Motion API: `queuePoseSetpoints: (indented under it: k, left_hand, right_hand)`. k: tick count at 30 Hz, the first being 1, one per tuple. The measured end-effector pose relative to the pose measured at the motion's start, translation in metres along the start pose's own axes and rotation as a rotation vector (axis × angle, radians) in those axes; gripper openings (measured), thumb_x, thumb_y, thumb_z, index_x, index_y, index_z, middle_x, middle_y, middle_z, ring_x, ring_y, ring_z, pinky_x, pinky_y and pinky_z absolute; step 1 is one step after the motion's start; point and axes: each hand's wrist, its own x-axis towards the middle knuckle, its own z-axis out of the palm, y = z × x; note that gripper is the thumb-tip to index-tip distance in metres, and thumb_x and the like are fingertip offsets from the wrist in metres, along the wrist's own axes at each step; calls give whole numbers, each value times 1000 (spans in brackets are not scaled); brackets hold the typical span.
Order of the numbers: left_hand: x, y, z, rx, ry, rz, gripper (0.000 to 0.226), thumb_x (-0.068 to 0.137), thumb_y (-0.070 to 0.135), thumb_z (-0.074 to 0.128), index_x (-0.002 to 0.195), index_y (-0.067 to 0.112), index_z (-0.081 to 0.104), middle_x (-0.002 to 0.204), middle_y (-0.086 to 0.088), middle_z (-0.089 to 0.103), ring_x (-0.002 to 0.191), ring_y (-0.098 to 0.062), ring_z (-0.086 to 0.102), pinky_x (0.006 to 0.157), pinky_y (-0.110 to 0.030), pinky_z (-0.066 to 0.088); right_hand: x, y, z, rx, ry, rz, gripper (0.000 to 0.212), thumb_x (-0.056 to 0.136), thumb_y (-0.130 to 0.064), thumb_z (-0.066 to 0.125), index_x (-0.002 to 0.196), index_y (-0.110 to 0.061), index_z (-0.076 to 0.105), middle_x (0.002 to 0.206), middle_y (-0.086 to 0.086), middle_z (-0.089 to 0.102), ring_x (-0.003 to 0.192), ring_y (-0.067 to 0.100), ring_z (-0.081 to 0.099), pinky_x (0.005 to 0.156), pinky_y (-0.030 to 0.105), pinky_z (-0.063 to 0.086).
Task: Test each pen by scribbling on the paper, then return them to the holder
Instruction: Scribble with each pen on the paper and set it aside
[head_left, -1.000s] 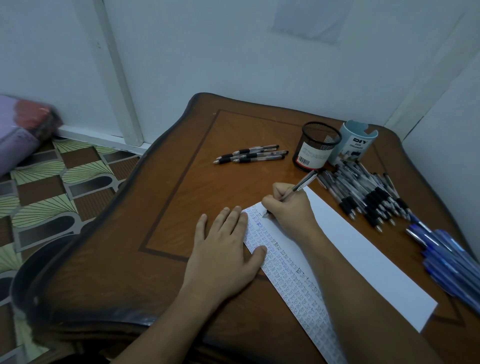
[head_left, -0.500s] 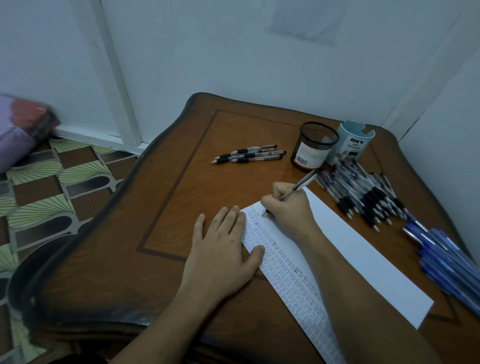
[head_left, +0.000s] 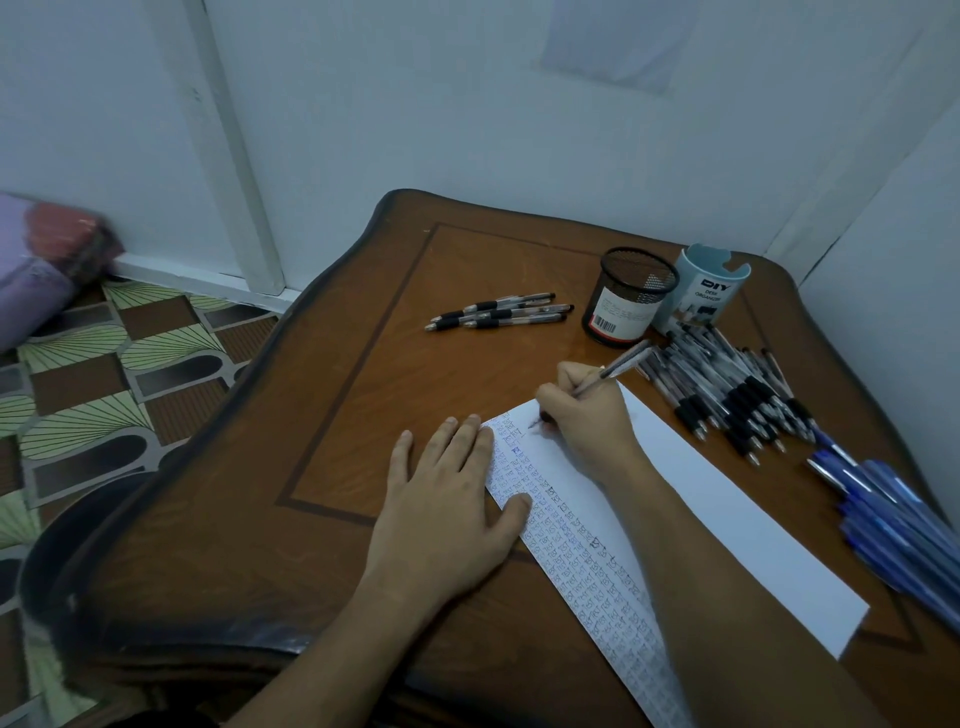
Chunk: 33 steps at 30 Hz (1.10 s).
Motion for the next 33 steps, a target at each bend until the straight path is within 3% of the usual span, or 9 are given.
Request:
queuePoseSetpoints:
  k: [3, 6, 8, 12, 17, 23, 33]
  left_hand:
    - [1, 0, 1, 13, -5, 5, 87, 80, 69, 1, 155, 27, 17, 164, 10, 8, 150, -8, 0, 121, -45, -4]
    - [1, -1, 1, 18, -4, 8, 85, 82, 69, 3, 155, 27, 17, 164, 10, 8, 150, -8, 0, 120, -45, -4]
    - [0, -1, 1, 11, 0, 7, 84, 83, 69, 5, 155, 27, 18, 164, 10, 9, 150, -8, 1, 120, -44, -4]
    - [0, -1, 1, 1, 10, 9, 86, 81, 69, 5, 154, 26, 21, 164, 9, 12, 150, -8, 4, 120, -44, -4]
    - [1, -1, 2, -5, 14, 7, 87, 80, 68, 5, 154, 26, 21, 163, 9, 13, 150, -9, 4, 119, -44, -4]
    - [1, -1, 1, -4, 13, 9, 88, 79, 69, 2, 155, 26, 19, 164, 9, 11, 150, -8, 2, 119, -44, -5]
    - [1, -1, 1, 3, 2, 7, 89, 78, 69, -1, 155, 27, 16, 164, 10, 8, 150, -8, 0, 119, -44, -6]
  right_hand:
    - [5, -3, -8, 186, 71, 86, 43, 92, 4, 52, 54, -15, 49, 56, 1, 49, 54, 10, 48, 55, 27, 43]
    - [7, -2, -10, 235, 84, 120, 53, 98, -8, 52, 47, -23, 54, 58, -1, 53, 60, 11, 48, 58, 26, 39]
    - [6, -2, -7, 185, 66, 83, 50, 99, -11, 54, 50, -22, 52, 57, 1, 52, 57, 11, 46, 58, 27, 40]
    - [1, 3, 0, -13, 37, -34, 42, 93, -6, 62, 59, -3, 37, 59, 14, 41, 56, 21, 41, 56, 29, 40]
    - [-4, -1, 4, -84, 8, -64, 50, 87, 2, 63, 54, -18, 31, 52, -2, 28, 47, 7, 31, 48, 17, 36]
    - [-4, -3, 5, -120, -2, -76, 50, 86, 3, 63, 54, -17, 31, 50, -6, 29, 42, 1, 33, 47, 13, 35]
    - [-2, -3, 4, -94, -11, -38, 53, 81, 7, 61, 52, -22, 28, 50, -7, 25, 47, 6, 27, 47, 19, 34]
